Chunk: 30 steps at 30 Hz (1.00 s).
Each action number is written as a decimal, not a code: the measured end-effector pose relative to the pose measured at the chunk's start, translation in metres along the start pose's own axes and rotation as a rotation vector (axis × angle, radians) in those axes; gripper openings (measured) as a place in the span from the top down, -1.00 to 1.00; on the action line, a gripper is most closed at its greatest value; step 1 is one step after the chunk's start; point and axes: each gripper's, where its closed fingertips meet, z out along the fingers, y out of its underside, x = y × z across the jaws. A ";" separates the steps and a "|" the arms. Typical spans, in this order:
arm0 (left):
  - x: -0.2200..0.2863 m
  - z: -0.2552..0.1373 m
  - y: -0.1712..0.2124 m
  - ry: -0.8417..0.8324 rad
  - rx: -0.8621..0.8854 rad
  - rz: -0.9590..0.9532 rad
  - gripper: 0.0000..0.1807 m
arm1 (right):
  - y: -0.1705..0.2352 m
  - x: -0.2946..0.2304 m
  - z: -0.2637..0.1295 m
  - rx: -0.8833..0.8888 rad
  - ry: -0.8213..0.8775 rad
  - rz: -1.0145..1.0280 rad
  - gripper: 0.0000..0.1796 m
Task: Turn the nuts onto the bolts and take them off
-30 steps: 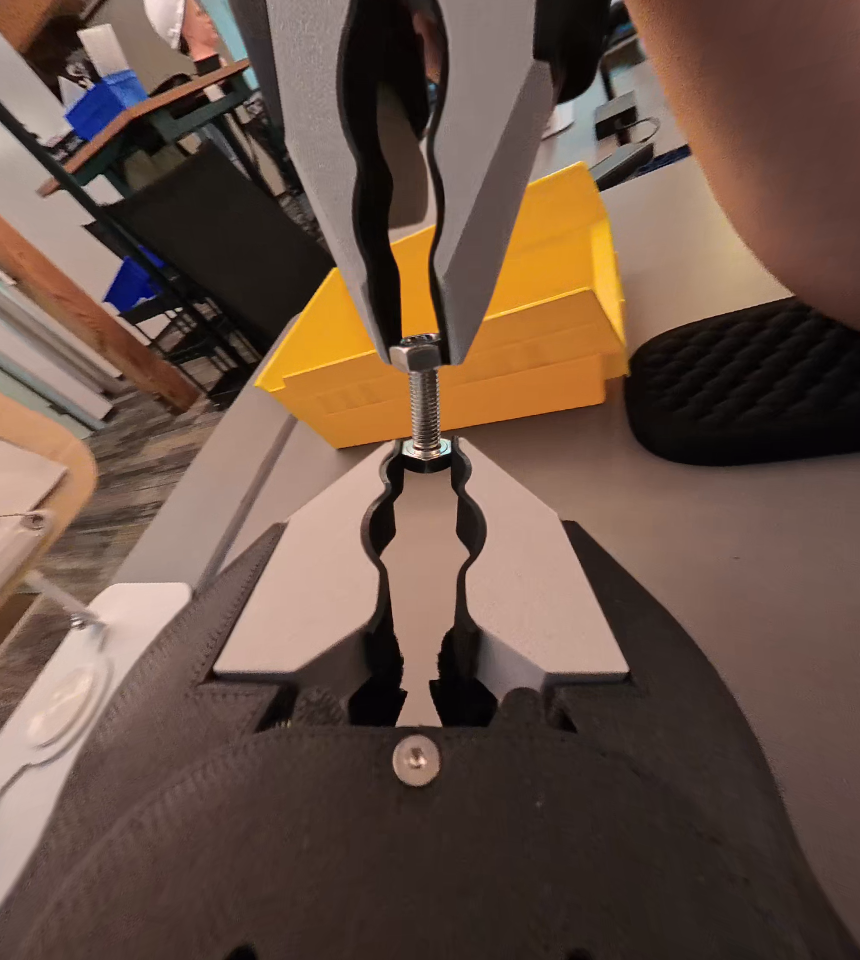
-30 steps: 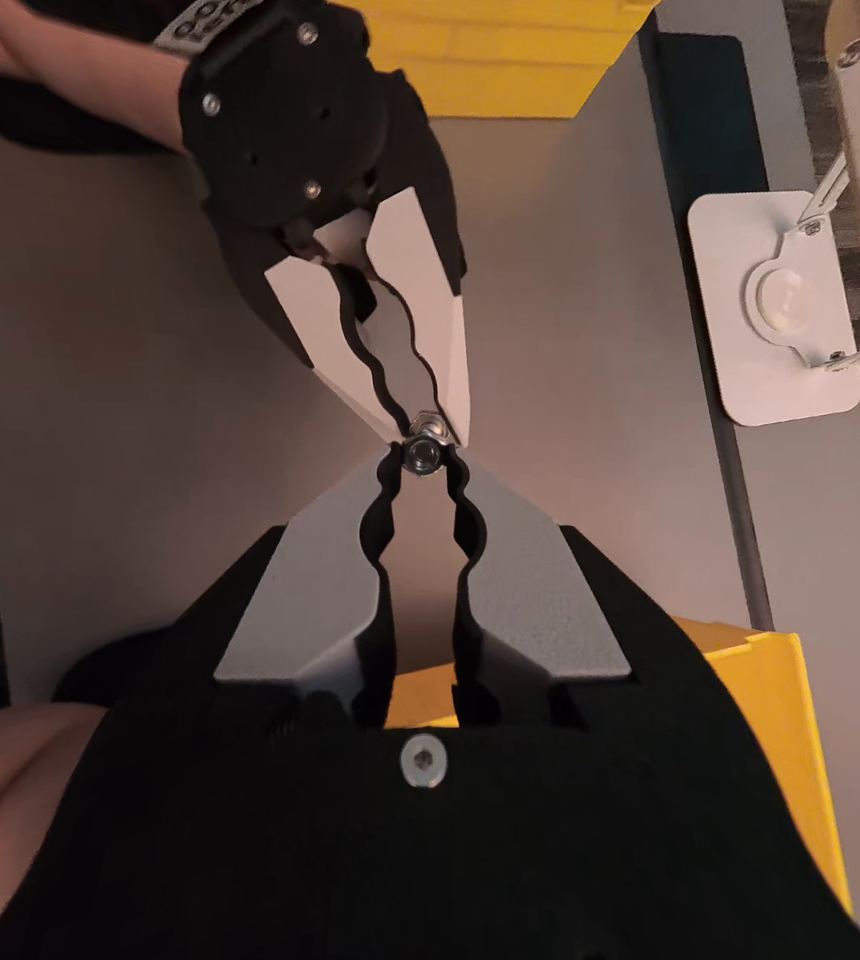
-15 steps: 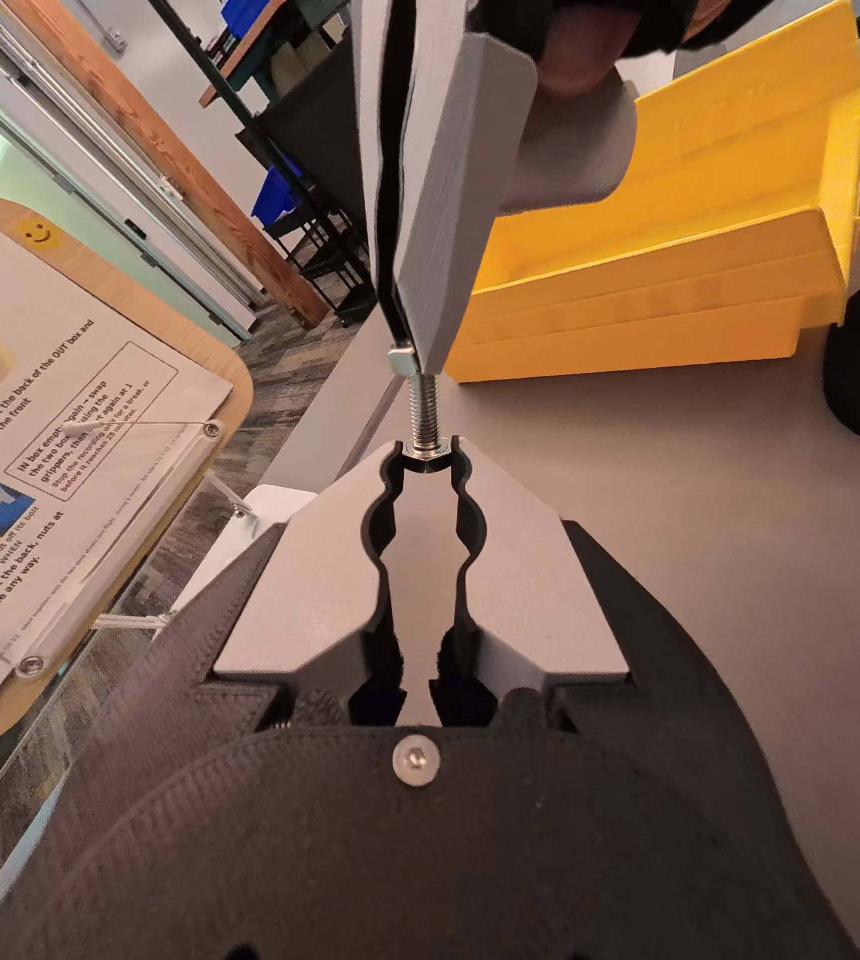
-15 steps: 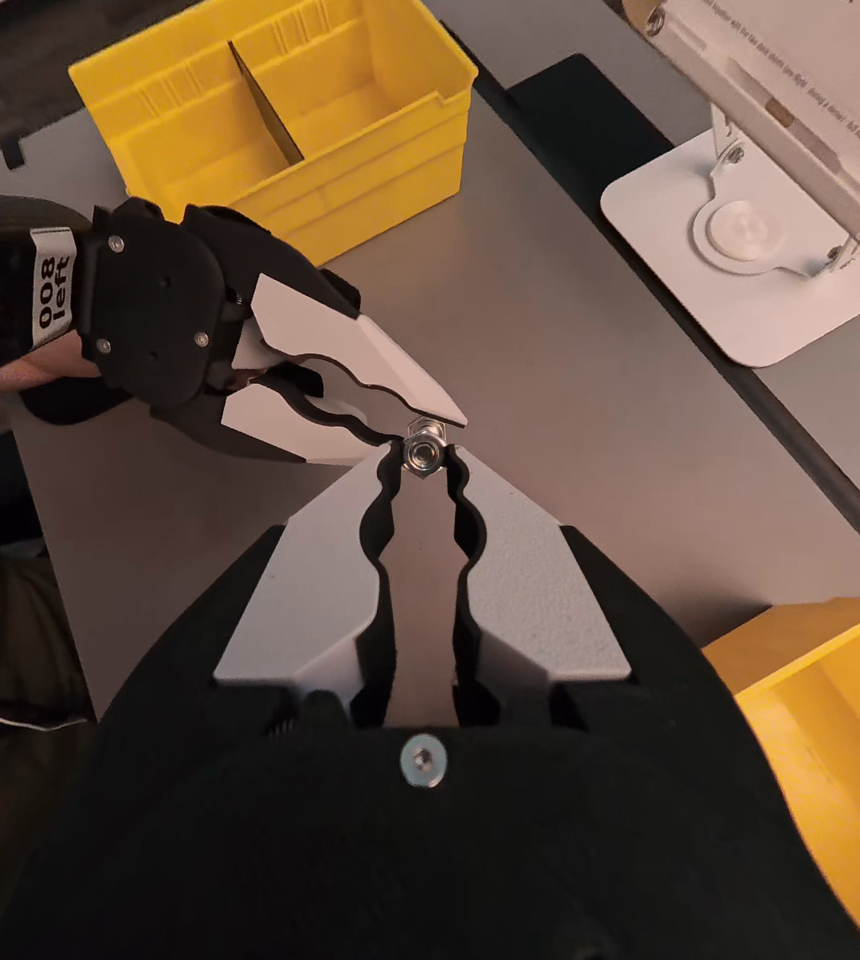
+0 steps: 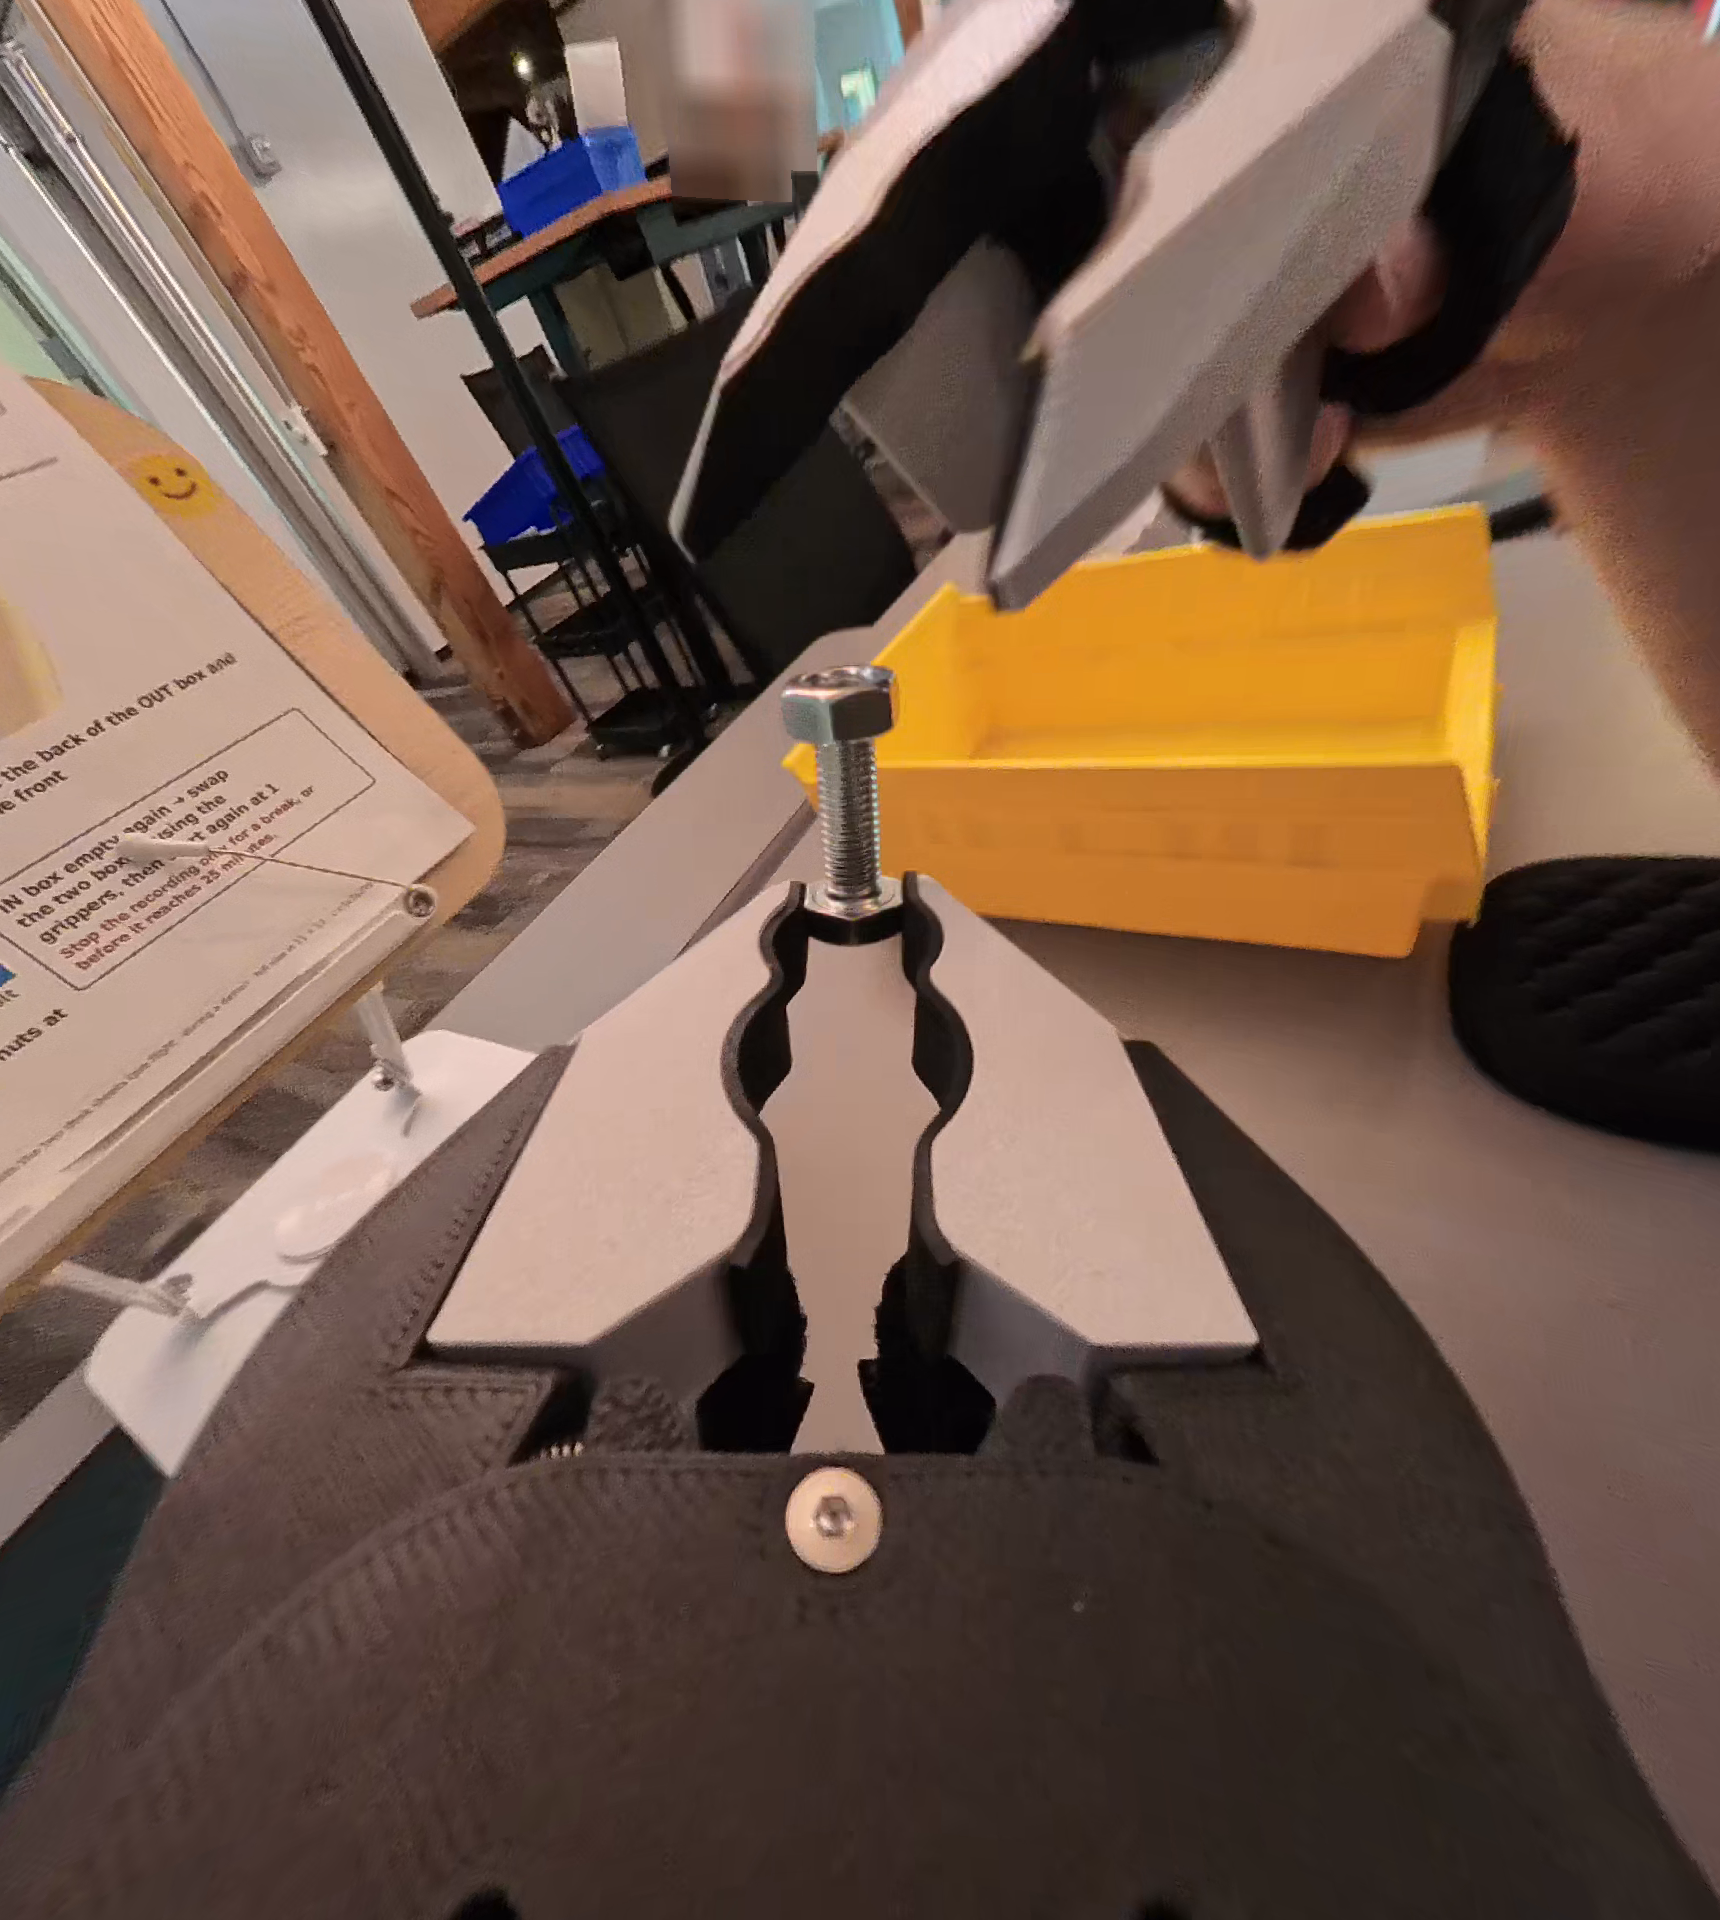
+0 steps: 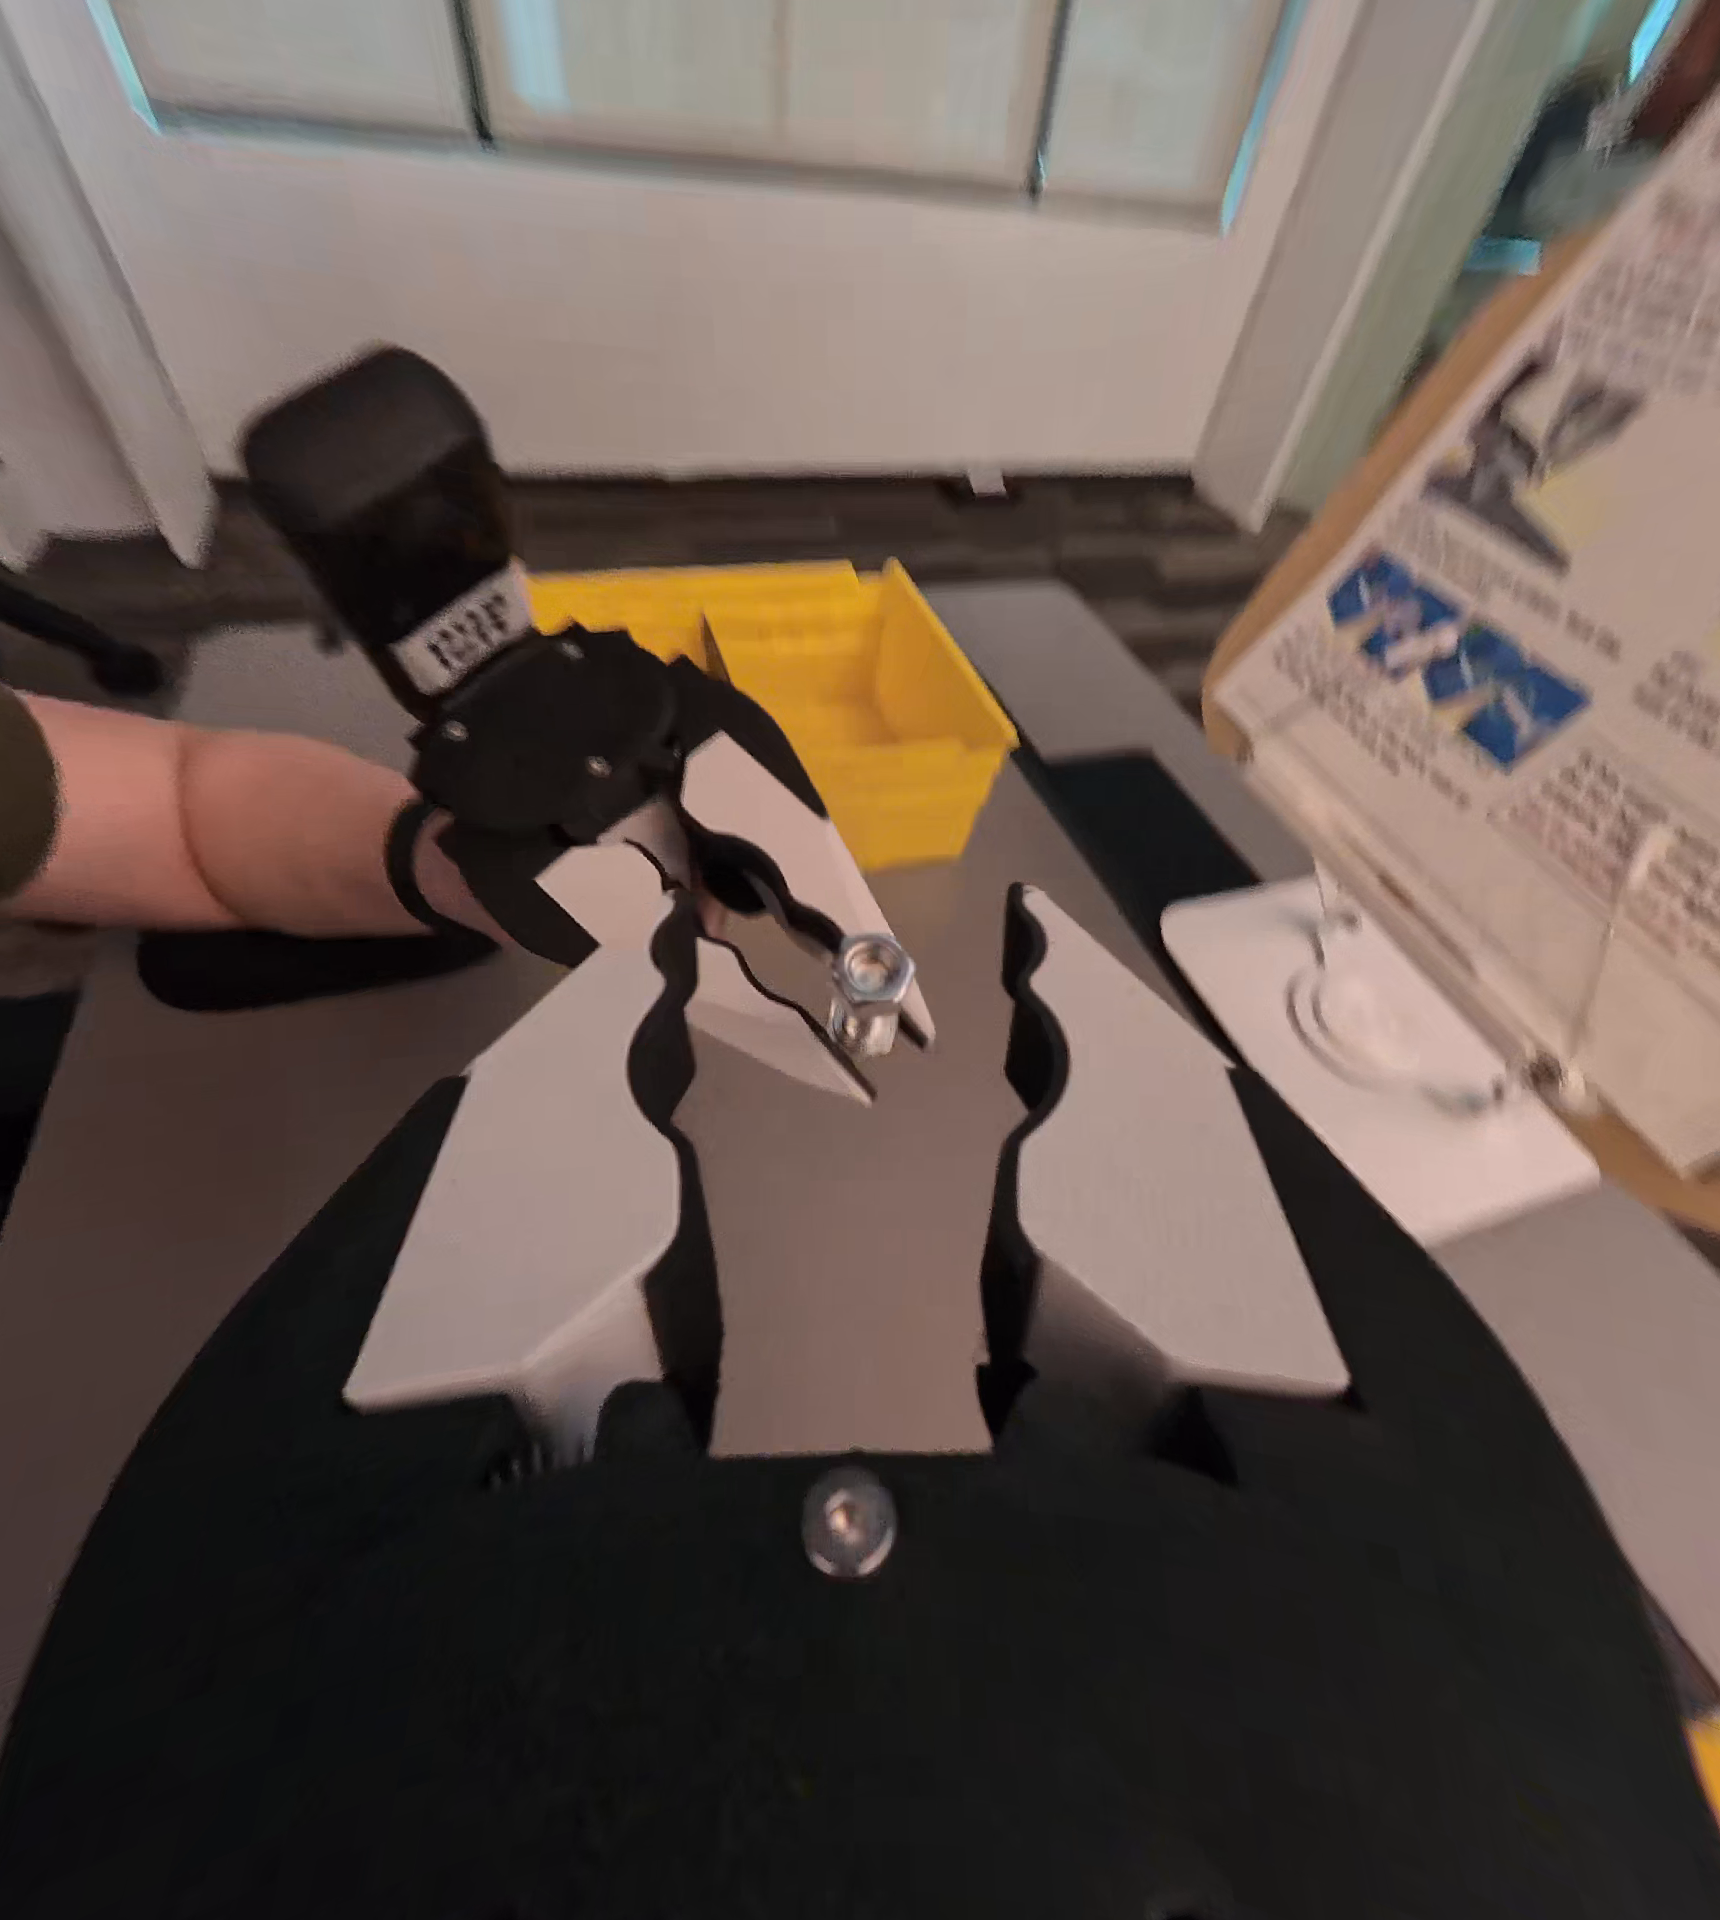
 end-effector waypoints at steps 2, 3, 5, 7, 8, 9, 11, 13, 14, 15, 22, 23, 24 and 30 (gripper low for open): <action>-0.003 -0.007 -0.012 0.028 0.048 -0.058 0.82 | -0.019 -0.004 0.000 0.146 -0.050 0.000 0.26; -0.004 -0.011 -0.018 0.042 0.076 -0.089 0.82 | -0.027 -0.006 0.000 0.212 -0.072 0.016 0.21; -0.006 -0.019 -0.031 0.079 0.130 -0.149 0.82 | -0.037 -0.014 0.005 0.297 -0.136 0.038 0.06; -0.007 -0.026 -0.041 0.099 0.163 -0.185 0.82 | -0.038 -0.023 0.014 0.320 -0.175 0.026 -0.07; -0.008 -0.029 -0.044 0.100 0.175 -0.188 0.82 | -0.037 -0.026 0.019 0.320 -0.180 0.005 -0.09; -0.010 -0.031 -0.046 0.096 0.183 -0.185 0.82 | -0.036 -0.029 0.023 0.318 -0.179 -0.012 -0.10; -0.012 -0.034 -0.049 0.086 0.189 -0.175 0.82 | -0.037 -0.034 0.028 0.326 -0.180 -0.038 -0.10; -0.015 -0.035 -0.050 0.072 0.188 -0.174 0.82 | -0.038 -0.038 0.030 0.333 -0.193 -0.048 -0.10; -0.016 -0.035 -0.050 0.068 0.189 -0.177 0.82 | -0.037 -0.040 0.031 0.329 -0.197 -0.051 -0.10; -0.018 -0.036 -0.050 0.065 0.191 -0.179 0.82 | -0.036 -0.040 0.032 0.323 -0.193 -0.058 -0.10; -0.036 -0.040 -0.045 0.022 0.184 -0.211 0.82 | -0.036 -0.041 0.031 0.296 -0.136 -0.147 -0.08; -0.038 -0.041 -0.045 0.018 0.187 -0.217 0.82 | -0.034 -0.039 0.031 0.280 -0.128 -0.148 -0.08; -0.039 -0.041 -0.045 0.017 0.188 -0.219 0.82 | -0.033 -0.037 0.031 0.273 -0.122 -0.145 -0.08; -0.032 -0.038 -0.045 0.022 0.169 -0.179 0.82 | -0.030 -0.031 0.037 0.269 -0.090 -0.133 -0.09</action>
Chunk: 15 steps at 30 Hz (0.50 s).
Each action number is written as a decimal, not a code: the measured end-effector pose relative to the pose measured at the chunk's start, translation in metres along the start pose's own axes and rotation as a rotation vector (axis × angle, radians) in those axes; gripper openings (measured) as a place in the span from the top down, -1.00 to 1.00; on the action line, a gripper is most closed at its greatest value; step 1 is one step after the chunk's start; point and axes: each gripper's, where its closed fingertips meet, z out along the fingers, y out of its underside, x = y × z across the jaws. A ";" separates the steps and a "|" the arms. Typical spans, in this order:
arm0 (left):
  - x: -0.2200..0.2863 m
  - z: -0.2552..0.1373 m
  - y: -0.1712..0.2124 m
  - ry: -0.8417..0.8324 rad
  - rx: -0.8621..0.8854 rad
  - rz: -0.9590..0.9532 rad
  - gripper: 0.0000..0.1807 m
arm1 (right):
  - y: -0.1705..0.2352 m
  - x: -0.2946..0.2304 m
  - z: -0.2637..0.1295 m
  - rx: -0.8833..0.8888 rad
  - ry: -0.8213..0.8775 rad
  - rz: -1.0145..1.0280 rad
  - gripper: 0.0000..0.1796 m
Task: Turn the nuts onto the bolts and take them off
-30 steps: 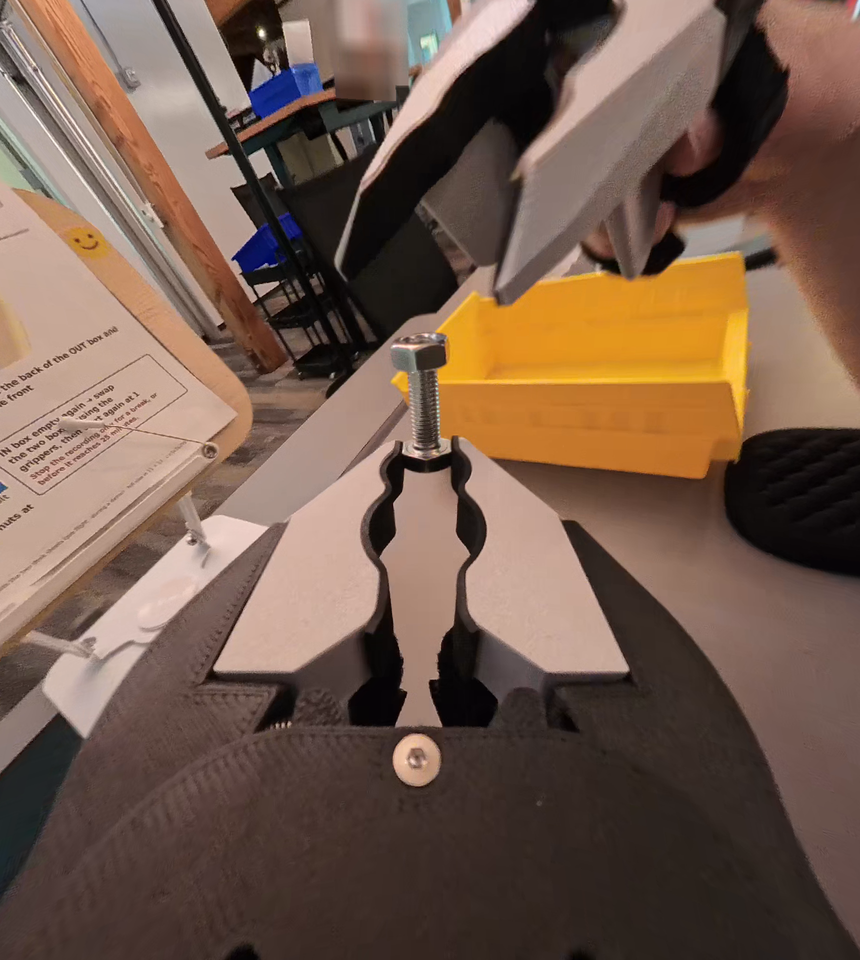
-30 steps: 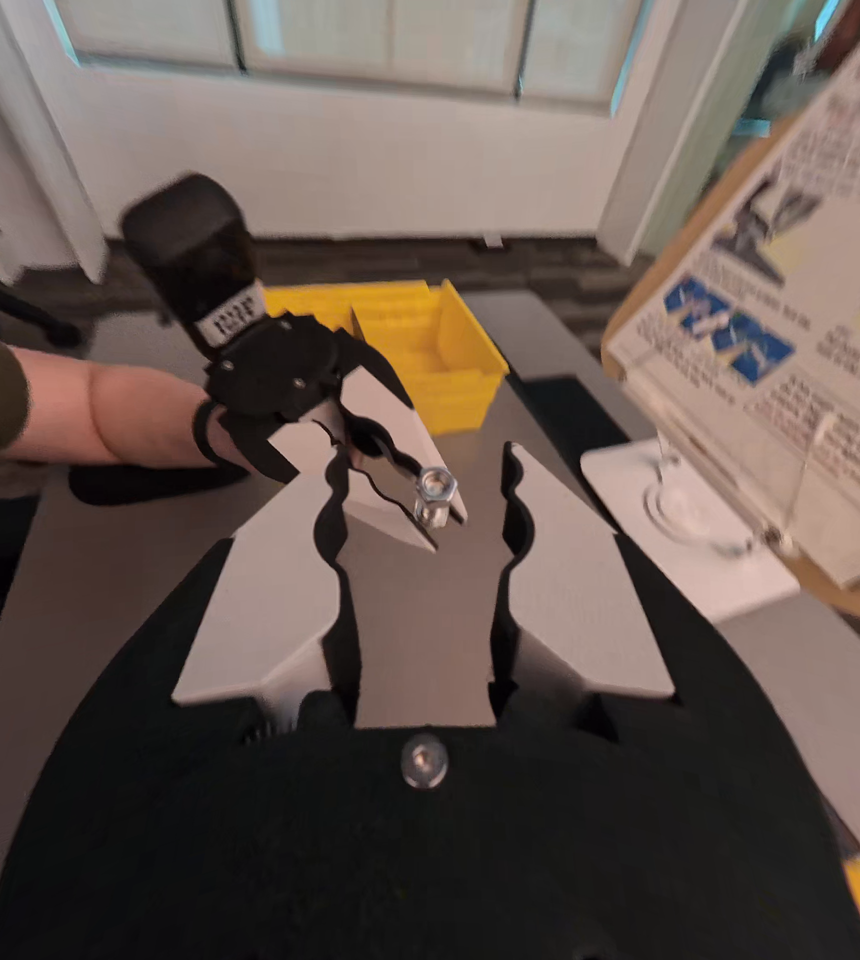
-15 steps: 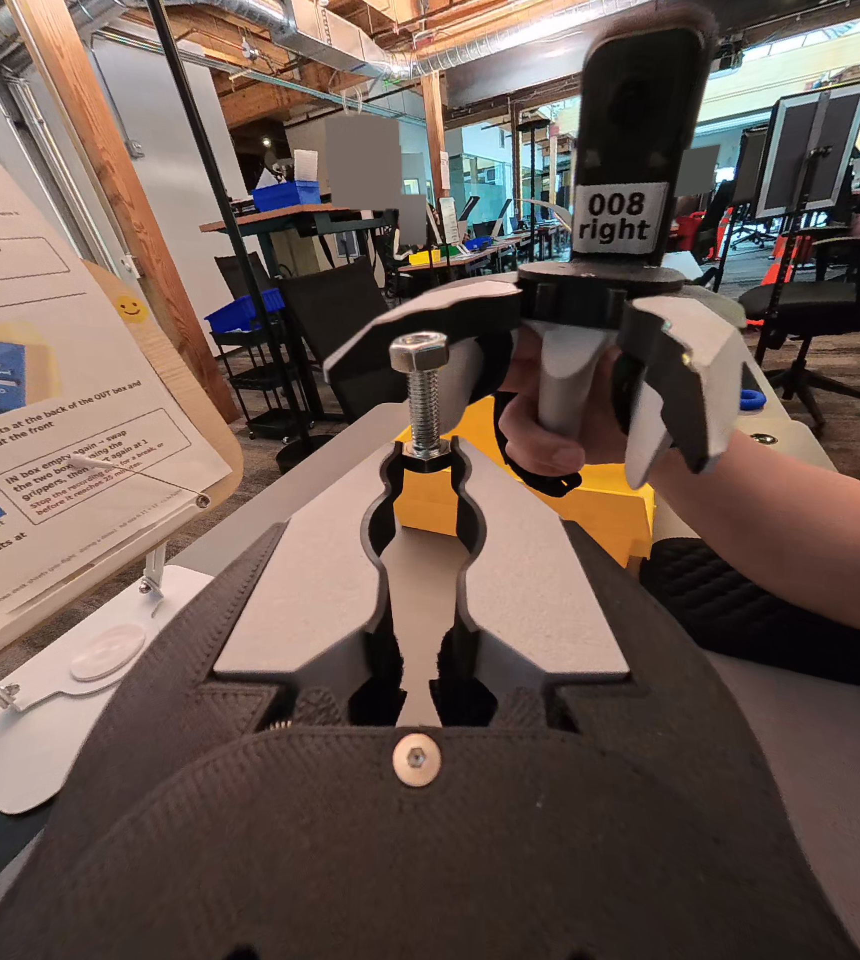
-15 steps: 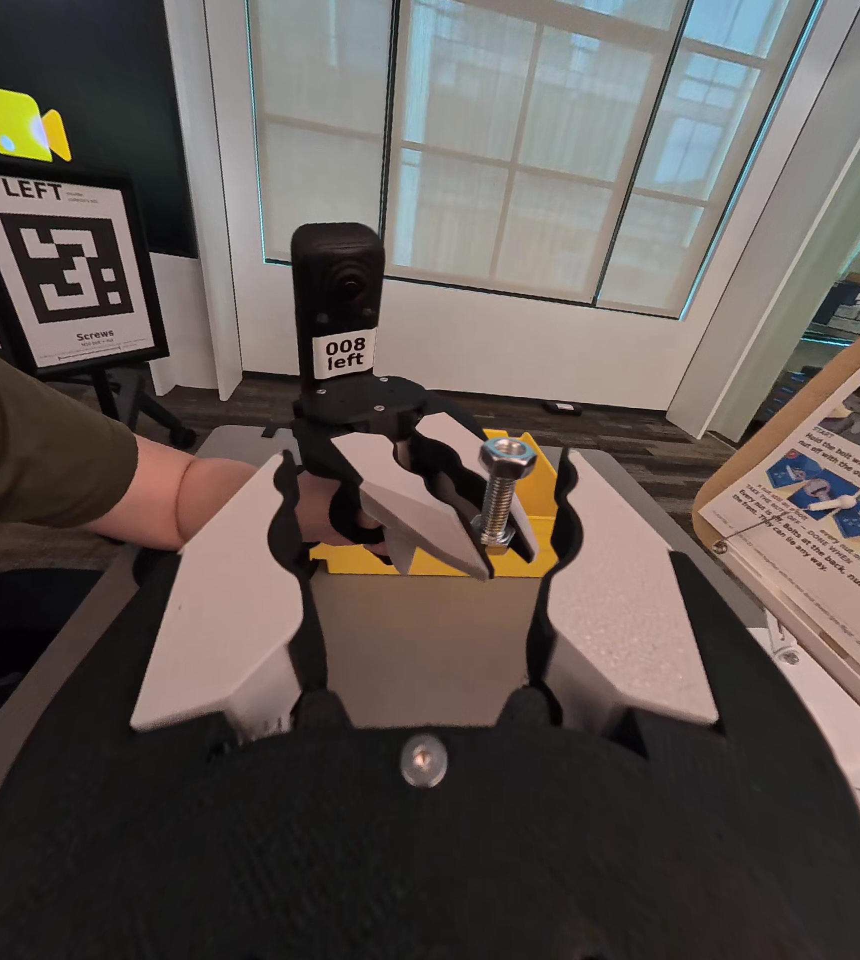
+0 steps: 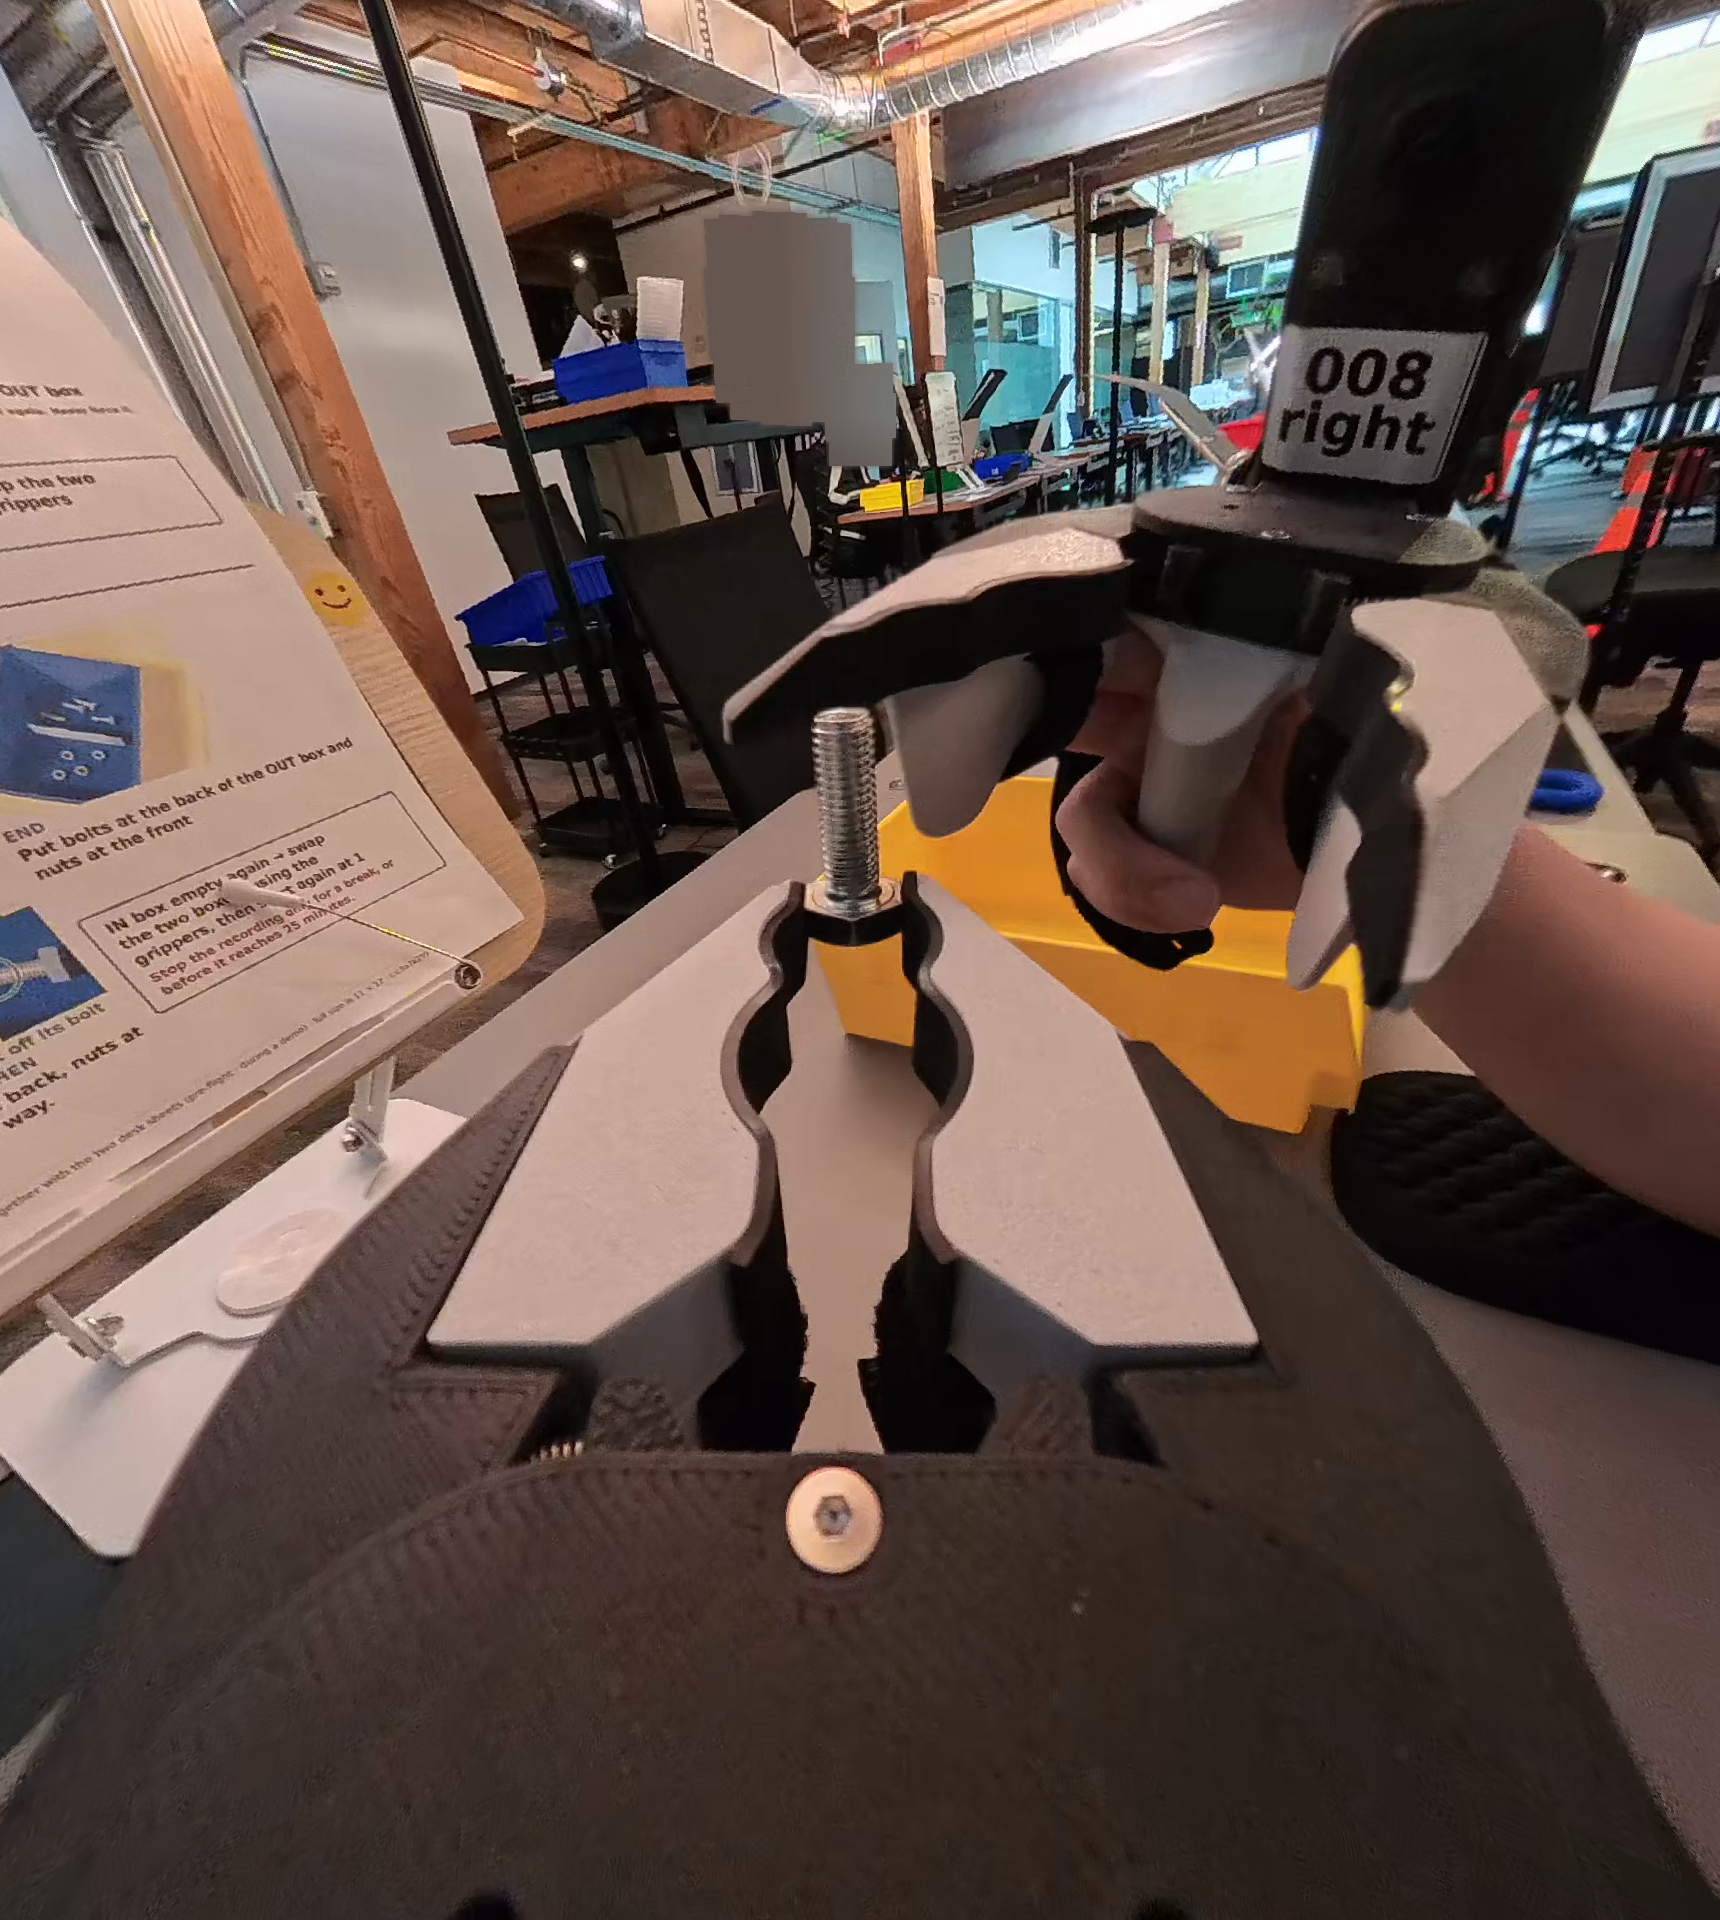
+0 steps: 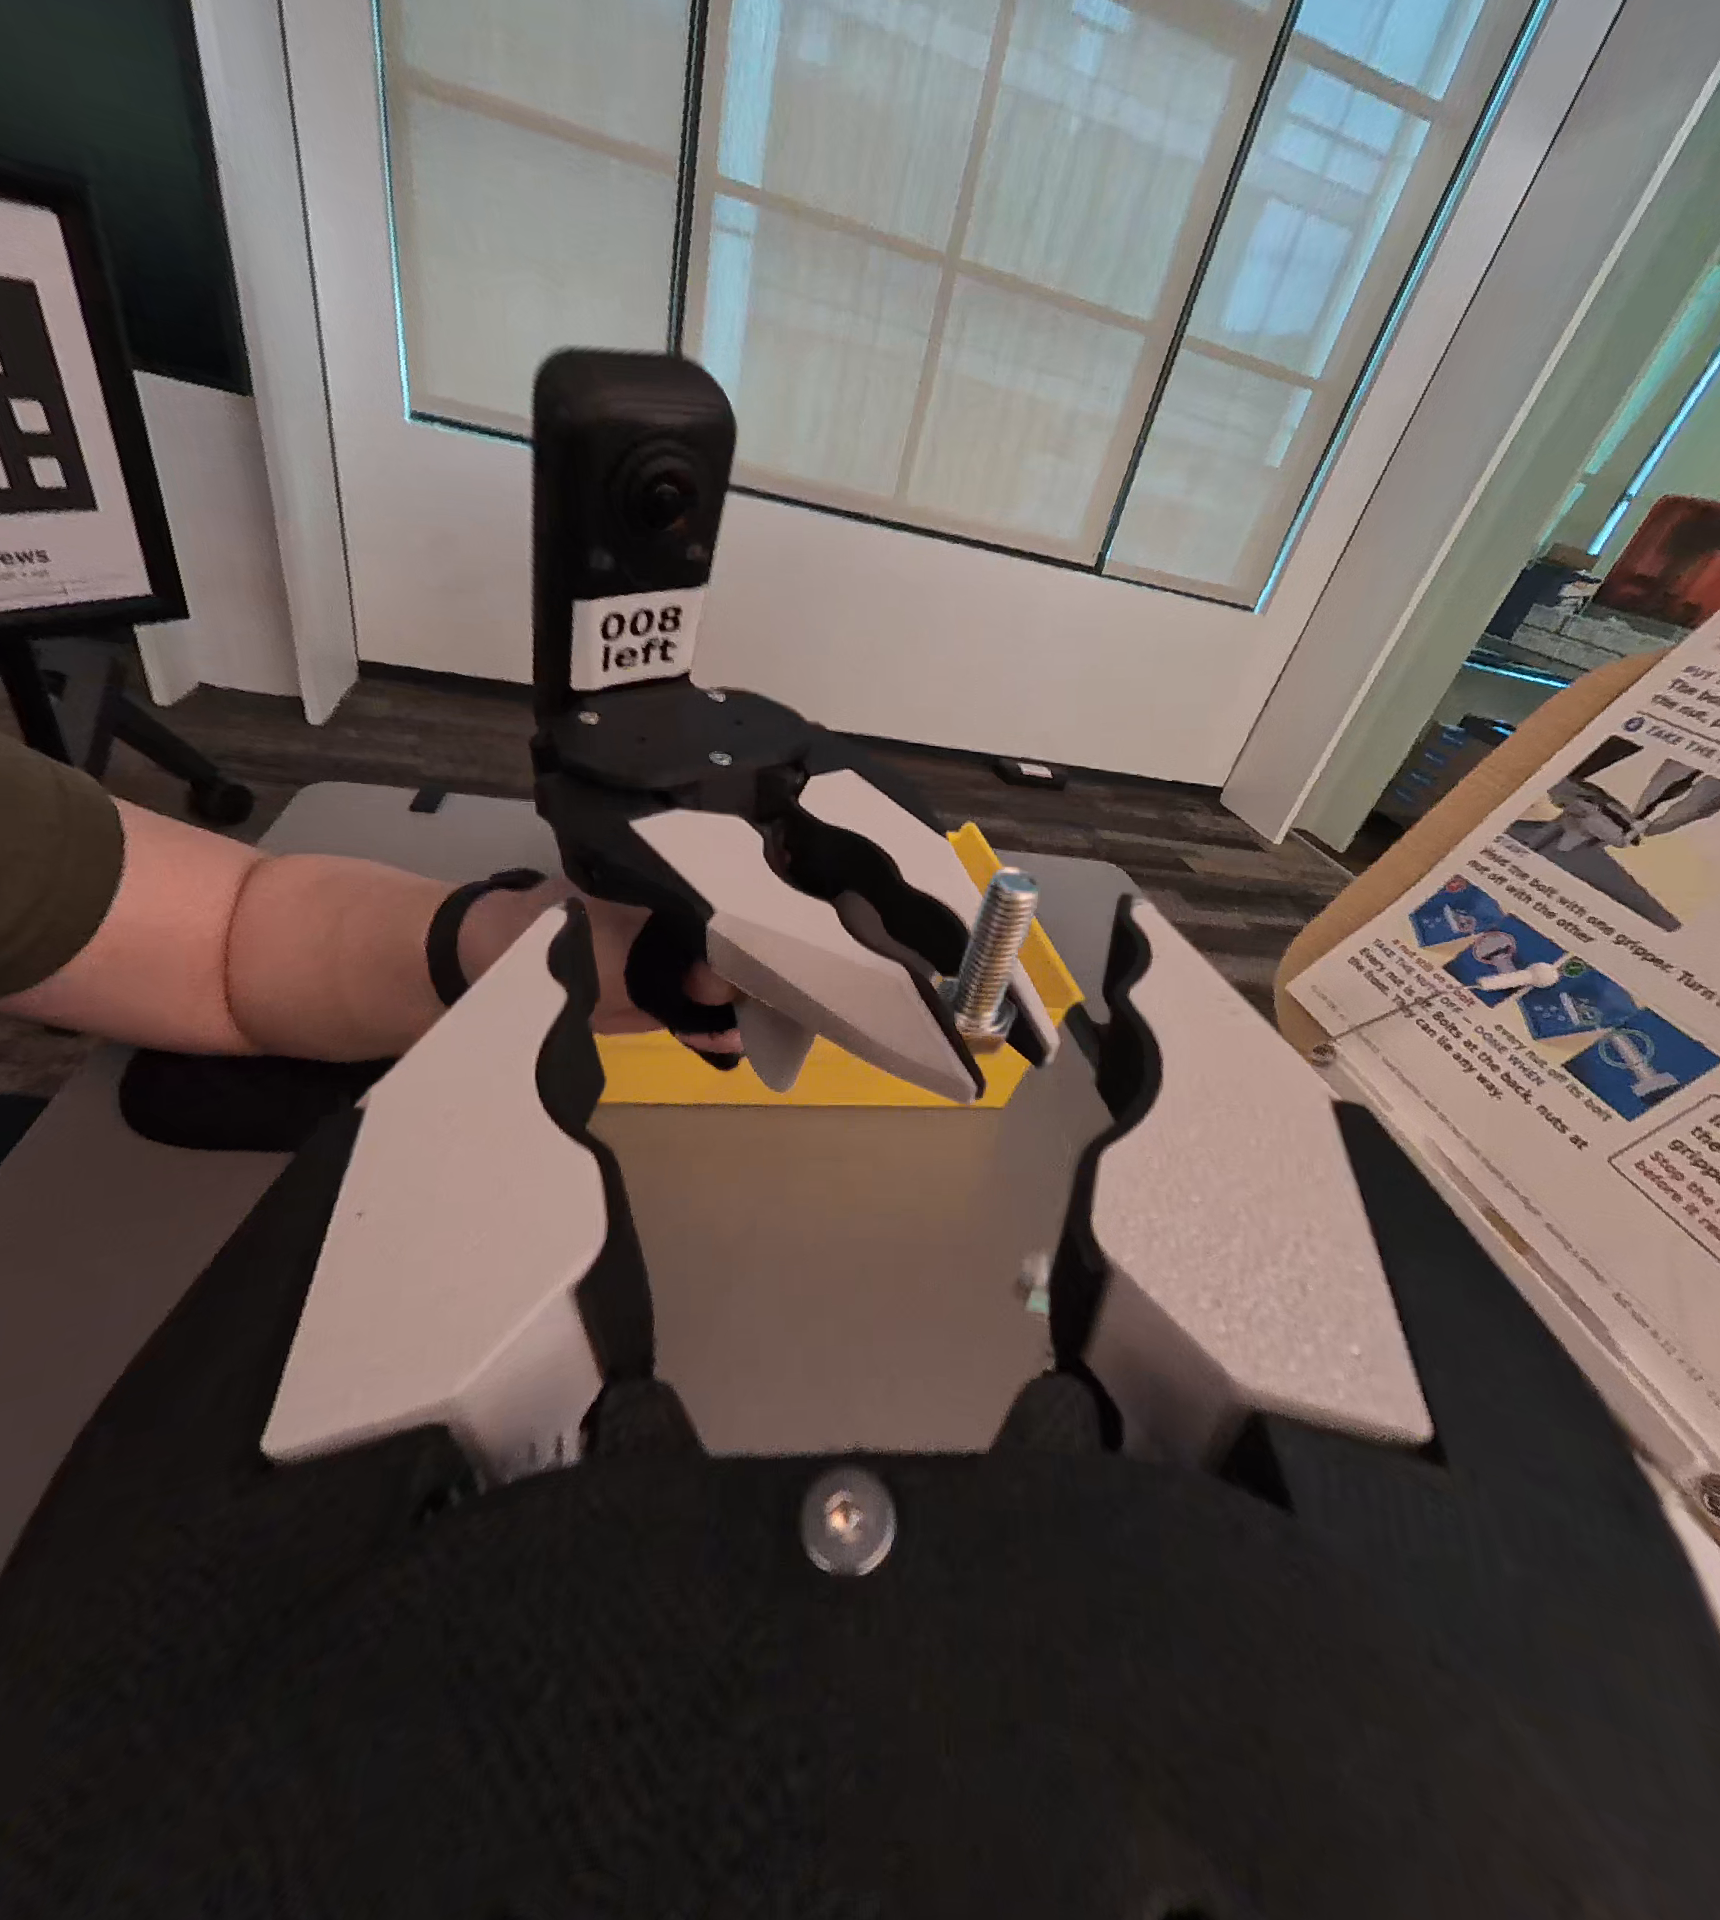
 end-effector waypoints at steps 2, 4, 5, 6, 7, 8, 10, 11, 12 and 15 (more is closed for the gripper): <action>-0.002 -0.001 0.000 -0.015 -0.004 0.024 0.82 | 0.001 0.004 -0.002 -0.007 0.023 -0.028 -0.08; -0.007 -0.006 -0.006 -0.027 0.005 0.028 0.82 | -0.001 0.010 -0.009 0.001 0.037 -0.011 -0.08; -0.011 -0.010 -0.011 -0.033 0.013 0.024 0.82 | -0.005 0.015 -0.014 0.016 0.051 0.004 -0.07; -0.014 -0.014 -0.016 -0.038 0.023 0.018 0.82 | -0.008 0.020 -0.020 0.031 0.066 0.020 -0.05; -0.017 -0.019 -0.022 -0.047 0.034 0.014 0.82 | -0.011 0.026 -0.027 0.047 0.087 0.037 -0.01; -0.021 -0.025 -0.028 -0.057 0.047 0.011 0.82 | -0.015 0.033 -0.034 0.068 0.111 0.052 0.02; -0.027 -0.036 -0.041 -0.077 0.073 0.015 0.82 | -0.023 0.045 -0.048 0.116 0.152 0.084 0.05; -0.029 -0.042 -0.047 -0.086 0.084 0.017 0.82 | -0.027 0.052 -0.055 0.139 0.177 0.103 0.08; -0.031 -0.047 -0.053 -0.093 0.094 0.015 0.82 | -0.030 0.058 -0.062 0.163 0.202 0.125 0.12; -0.034 -0.057 -0.064 -0.108 0.120 0.003 0.83 | -0.019 0.072 -0.069 0.140 0.240 0.209 0.20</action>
